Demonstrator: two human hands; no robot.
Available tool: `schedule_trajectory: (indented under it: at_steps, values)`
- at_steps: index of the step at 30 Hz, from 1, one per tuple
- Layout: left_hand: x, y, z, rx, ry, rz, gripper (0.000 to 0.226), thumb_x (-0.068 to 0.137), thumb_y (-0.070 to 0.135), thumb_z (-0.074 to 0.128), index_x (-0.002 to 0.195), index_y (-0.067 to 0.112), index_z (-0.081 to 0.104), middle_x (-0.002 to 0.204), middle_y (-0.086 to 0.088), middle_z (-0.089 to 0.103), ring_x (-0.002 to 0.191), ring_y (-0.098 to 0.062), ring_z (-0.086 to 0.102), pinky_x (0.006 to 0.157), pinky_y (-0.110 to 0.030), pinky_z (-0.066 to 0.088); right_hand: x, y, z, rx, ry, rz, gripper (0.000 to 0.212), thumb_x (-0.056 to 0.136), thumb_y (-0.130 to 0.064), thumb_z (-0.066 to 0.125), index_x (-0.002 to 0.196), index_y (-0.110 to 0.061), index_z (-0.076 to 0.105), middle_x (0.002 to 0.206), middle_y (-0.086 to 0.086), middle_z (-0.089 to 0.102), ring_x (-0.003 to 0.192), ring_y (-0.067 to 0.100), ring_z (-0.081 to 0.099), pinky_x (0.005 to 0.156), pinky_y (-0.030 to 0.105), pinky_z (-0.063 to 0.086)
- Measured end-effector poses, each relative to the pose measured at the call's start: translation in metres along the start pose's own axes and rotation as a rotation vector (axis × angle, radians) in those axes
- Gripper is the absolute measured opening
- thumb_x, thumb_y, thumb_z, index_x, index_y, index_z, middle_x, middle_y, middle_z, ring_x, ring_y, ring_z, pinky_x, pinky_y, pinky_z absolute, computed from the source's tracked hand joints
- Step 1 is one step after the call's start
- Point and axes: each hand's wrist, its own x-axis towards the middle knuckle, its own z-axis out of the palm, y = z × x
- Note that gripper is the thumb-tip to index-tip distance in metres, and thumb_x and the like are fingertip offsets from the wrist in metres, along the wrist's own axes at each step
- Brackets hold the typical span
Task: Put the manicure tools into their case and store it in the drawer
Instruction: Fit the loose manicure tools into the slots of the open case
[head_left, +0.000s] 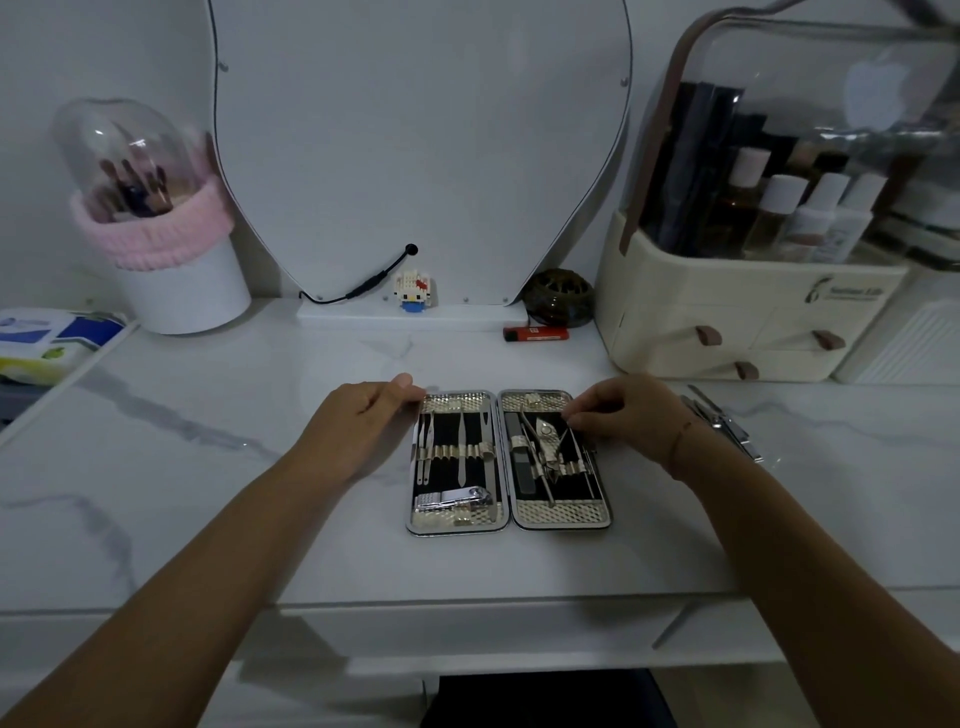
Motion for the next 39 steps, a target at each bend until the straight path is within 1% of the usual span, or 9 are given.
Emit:
schedule_trajectory:
  at_steps: [4, 9, 14, 19, 26, 29, 32, 37, 39]
  values:
    - [0.002, -0.003, 0.001, -0.011, 0.007, 0.003, 0.04, 0.092, 0.051, 0.041, 0.101, 0.028, 0.072, 0.113, 0.003, 0.069, 0.111, -0.011, 0.059, 0.097, -0.029, 0.041, -0.009, 0.01, -0.01, 0.021, 0.066, -0.012, 0.007, 0.078, -0.016, 0.069, 0.082, -0.021, 0.072, 0.077, -0.006, 0.07, 0.07, 0.002, 0.061, 0.068, 0.01, 0.046]
    - [0.005, -0.011, -0.001, -0.012, -0.002, 0.004, 0.05, 0.081, 0.072, 0.038, 0.096, 0.039, 0.072, 0.109, 0.007, 0.07, 0.108, -0.01, 0.061, 0.103, -0.041, 0.042, -0.018, 0.025, -0.033, 0.084, 0.232, 0.021, 0.005, 0.08, -0.019, 0.068, 0.083, -0.022, 0.069, 0.075, -0.008, 0.067, 0.072, 0.006, 0.06, 0.068, 0.017, 0.043]
    - [0.003, -0.006, 0.001, 0.02, 0.003, -0.001, 0.035, 0.092, 0.054, 0.04, 0.094, 0.039, 0.071, 0.114, 0.003, 0.068, 0.11, -0.014, 0.058, 0.1, -0.035, 0.041, -0.014, 0.004, -0.013, -0.004, 0.111, -0.027, 0.006, 0.079, -0.027, 0.068, 0.084, -0.024, 0.069, 0.079, -0.01, 0.068, 0.076, 0.002, 0.062, 0.068, 0.011, 0.045]
    - [0.004, -0.008, 0.001, -0.015, 0.02, 0.006, 0.028, 0.087, 0.061, 0.042, 0.086, 0.053, 0.069, 0.108, 0.005, 0.071, 0.107, -0.012, 0.062, 0.103, -0.041, 0.042, -0.006, -0.001, 0.006, -0.132, 0.115, 0.025, 0.016, 0.075, -0.029, 0.072, 0.082, -0.014, 0.071, 0.073, -0.004, 0.066, 0.066, 0.004, 0.057, 0.058, 0.011, 0.039]
    - [0.003, -0.005, 0.001, 0.005, 0.012, 0.01, 0.033, 0.092, 0.053, 0.04, 0.09, 0.04, 0.071, 0.109, 0.005, 0.07, 0.109, -0.011, 0.06, 0.1, -0.034, 0.042, -0.006, 0.003, 0.005, -0.015, 0.12, 0.011, 0.003, 0.077, -0.019, 0.071, 0.079, -0.018, 0.071, 0.071, -0.008, 0.066, 0.067, 0.001, 0.058, 0.063, 0.011, 0.042]
    - [0.002, -0.003, 0.001, 0.0, 0.016, 0.008, 0.032, 0.092, 0.051, 0.04, 0.092, 0.039, 0.07, 0.11, 0.004, 0.07, 0.109, -0.011, 0.059, 0.098, -0.031, 0.041, -0.01, 0.016, -0.018, 0.051, 0.266, 0.046, 0.008, 0.077, -0.017, 0.071, 0.084, -0.014, 0.072, 0.072, -0.003, 0.065, 0.067, 0.004, 0.057, 0.066, 0.016, 0.043]
    - [0.001, -0.002, 0.0, 0.01, 0.017, 0.005, 0.037, 0.092, 0.05, 0.04, 0.096, 0.033, 0.072, 0.11, 0.003, 0.07, 0.108, -0.012, 0.06, 0.096, -0.029, 0.041, -0.016, 0.032, -0.046, -0.077, 0.382, 0.109, 0.011, 0.077, -0.017, 0.071, 0.085, -0.01, 0.073, 0.071, 0.003, 0.064, 0.064, 0.006, 0.056, 0.07, 0.018, 0.042]
    - [0.0, 0.004, 0.0, 0.037, 0.018, 0.005, 0.04, 0.094, 0.045, 0.039, 0.103, 0.023, 0.072, 0.108, 0.004, 0.068, 0.105, -0.008, 0.057, 0.085, -0.015, 0.038, -0.016, 0.036, -0.051, -0.265, 0.236, 0.148, 0.009, 0.075, -0.02, 0.072, 0.08, -0.012, 0.073, 0.07, -0.002, 0.065, 0.066, 0.007, 0.057, 0.06, 0.014, 0.038]
    - [-0.001, 0.006, 0.001, 0.044, 0.016, 0.006, 0.041, 0.095, 0.044, 0.039, 0.104, 0.022, 0.072, 0.108, 0.005, 0.068, 0.104, -0.008, 0.057, 0.081, -0.009, 0.035, -0.014, 0.036, -0.046, -0.318, 0.179, 0.159, 0.009, 0.075, -0.021, 0.072, 0.079, -0.013, 0.072, 0.079, 0.004, 0.069, 0.07, 0.012, 0.059, 0.066, 0.02, 0.043]
